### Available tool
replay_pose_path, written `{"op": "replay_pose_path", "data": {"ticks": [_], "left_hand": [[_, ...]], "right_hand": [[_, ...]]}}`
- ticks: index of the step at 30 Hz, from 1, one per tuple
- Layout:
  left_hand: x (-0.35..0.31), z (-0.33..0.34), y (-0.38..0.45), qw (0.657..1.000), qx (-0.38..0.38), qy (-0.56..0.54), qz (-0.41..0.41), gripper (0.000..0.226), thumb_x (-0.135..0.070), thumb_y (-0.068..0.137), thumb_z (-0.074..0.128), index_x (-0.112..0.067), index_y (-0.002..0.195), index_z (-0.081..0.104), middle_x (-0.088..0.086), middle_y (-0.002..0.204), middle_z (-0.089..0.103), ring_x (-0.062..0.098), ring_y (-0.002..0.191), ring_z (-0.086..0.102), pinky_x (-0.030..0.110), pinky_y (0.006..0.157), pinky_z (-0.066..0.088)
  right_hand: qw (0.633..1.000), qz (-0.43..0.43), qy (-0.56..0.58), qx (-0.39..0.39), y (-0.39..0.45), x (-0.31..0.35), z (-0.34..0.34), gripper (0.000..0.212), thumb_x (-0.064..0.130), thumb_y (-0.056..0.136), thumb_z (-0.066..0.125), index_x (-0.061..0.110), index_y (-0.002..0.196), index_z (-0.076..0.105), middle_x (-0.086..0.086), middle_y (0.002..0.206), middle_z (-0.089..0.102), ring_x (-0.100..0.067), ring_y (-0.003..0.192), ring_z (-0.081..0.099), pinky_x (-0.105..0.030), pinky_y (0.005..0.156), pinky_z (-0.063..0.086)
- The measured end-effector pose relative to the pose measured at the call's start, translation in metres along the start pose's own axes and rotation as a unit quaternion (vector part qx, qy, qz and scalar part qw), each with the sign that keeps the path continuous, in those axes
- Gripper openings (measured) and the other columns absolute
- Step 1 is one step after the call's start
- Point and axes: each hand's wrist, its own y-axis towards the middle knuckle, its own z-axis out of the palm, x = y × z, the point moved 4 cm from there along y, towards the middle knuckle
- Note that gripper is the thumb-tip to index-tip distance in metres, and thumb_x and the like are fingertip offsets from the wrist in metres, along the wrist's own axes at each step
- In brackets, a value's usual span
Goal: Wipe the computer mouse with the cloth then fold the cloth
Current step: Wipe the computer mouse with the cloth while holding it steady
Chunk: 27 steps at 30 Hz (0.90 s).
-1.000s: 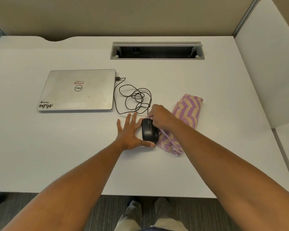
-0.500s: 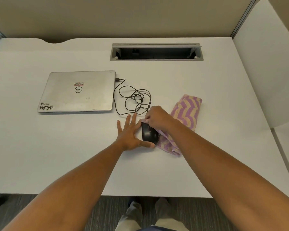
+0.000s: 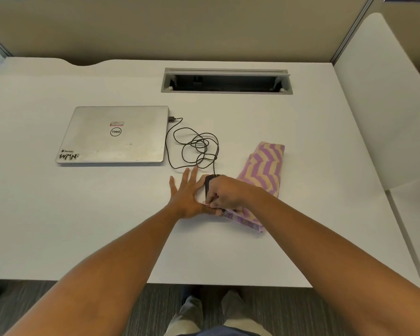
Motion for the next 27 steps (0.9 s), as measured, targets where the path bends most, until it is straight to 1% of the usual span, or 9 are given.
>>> {"op": "replay_pose_path", "data": {"ticks": [5,9,11,14,17,19,22,23,27], "left_hand": [[0.002,0.000,0.001,0.999,-0.003,0.032,-0.003,0.127,-0.080,0.062,0.070,-0.035,0.158,0.001,-0.005,0.164,-0.023,0.015,0.148,-0.030,0.056,0.111,-0.026],[0.001,0.000,0.002,0.999,0.000,0.032,-0.004,0.128,-0.083,0.060,0.068,-0.037,0.158,0.001,-0.003,0.164,-0.023,0.017,0.148,-0.030,0.058,0.111,-0.024],[0.001,0.000,0.002,1.000,0.003,0.027,-0.004,0.130,-0.088,0.056,0.065,-0.038,0.158,0.001,-0.002,0.164,-0.023,0.018,0.148,-0.030,0.059,0.111,-0.024],[0.000,0.000,0.003,1.000,0.004,0.005,-0.003,0.137,-0.097,0.044,0.059,-0.041,0.157,0.004,-0.004,0.164,-0.023,0.016,0.147,-0.032,0.059,0.110,-0.026],[0.000,0.002,0.003,1.000,0.002,-0.002,-0.003,0.139,-0.103,0.037,0.050,-0.045,0.156,0.006,-0.006,0.164,-0.024,0.014,0.146,-0.033,0.059,0.109,-0.027],[0.000,0.002,0.005,1.000,-0.001,-0.009,-0.008,0.131,-0.105,0.043,0.039,-0.046,0.155,0.007,-0.006,0.164,-0.023,0.015,0.147,-0.030,0.060,0.109,-0.027],[0.000,0.002,0.008,0.999,-0.009,-0.021,-0.022,0.110,-0.100,0.061,0.017,-0.044,0.156,0.010,-0.007,0.165,-0.019,0.014,0.149,-0.027,0.060,0.109,-0.027],[0.001,0.002,0.009,0.999,-0.014,-0.028,-0.026,0.103,-0.096,0.066,0.013,-0.044,0.156,0.012,-0.007,0.166,-0.017,0.014,0.149,-0.026,0.060,0.109,-0.026],[0.001,0.005,0.010,0.999,-0.022,-0.013,-0.031,0.082,-0.081,0.082,0.016,-0.044,0.155,0.013,-0.006,0.166,-0.015,0.015,0.150,-0.024,0.059,0.110,-0.025]], "right_hand": [[1.000,-0.006,-0.002,-0.005,-0.012,-0.002,0.001,0.023,0.013,0.088,0.066,0.012,0.108,0.075,0.014,0.082,0.053,-0.008,0.084,0.052,-0.013,0.059,0.032],[0.999,0.021,-0.021,0.029,-0.024,-0.012,-0.003,0.015,0.020,0.086,0.069,0.015,0.097,0.078,0.007,0.081,0.062,-0.010,0.073,0.056,-0.017,0.057,0.036],[0.998,0.043,-0.027,0.048,-0.031,-0.021,-0.006,0.014,0.021,0.085,0.070,0.016,0.095,0.079,0.006,0.081,0.065,-0.013,0.076,0.060,-0.018,0.057,0.040],[0.998,0.048,0.028,-0.015,-0.037,-0.029,-0.018,0.017,0.029,0.088,0.068,0.017,0.094,0.078,0.009,0.079,0.065,-0.011,0.075,0.060,-0.017,0.057,0.040],[0.992,0.046,0.073,-0.090,-0.036,-0.028,-0.023,0.023,0.033,0.091,0.065,0.015,0.096,0.078,0.001,0.082,0.069,-0.012,0.071,0.061,-0.020,0.057,0.043],[0.992,0.035,0.058,-0.104,-0.035,-0.023,-0.018,0.019,0.028,0.091,0.065,0.015,0.097,0.078,0.004,0.078,0.067,-0.012,0.069,0.060,-0.024,0.058,0.045],[0.992,0.029,0.039,-0.120,-0.035,-0.022,-0.011,0.016,0.021,0.089,0.065,0.014,0.097,0.077,0.000,0.086,0.066,-0.018,0.077,0.062,-0.034,0.067,0.051],[0.990,0.027,0.043,-0.130,-0.035,-0.023,-0.010,0.016,0.022,0.089,0.065,0.014,0.098,0.076,0.000,0.087,0.064,-0.019,0.078,0.061,-0.034,0.067,0.051],[0.988,0.018,0.044,-0.146,-0.034,-0.024,-0.004,0.020,0.026,0.090,0.065,0.016,0.103,0.075,0.002,0.092,0.057,-0.015,0.081,0.054,-0.028,0.067,0.040]]}}
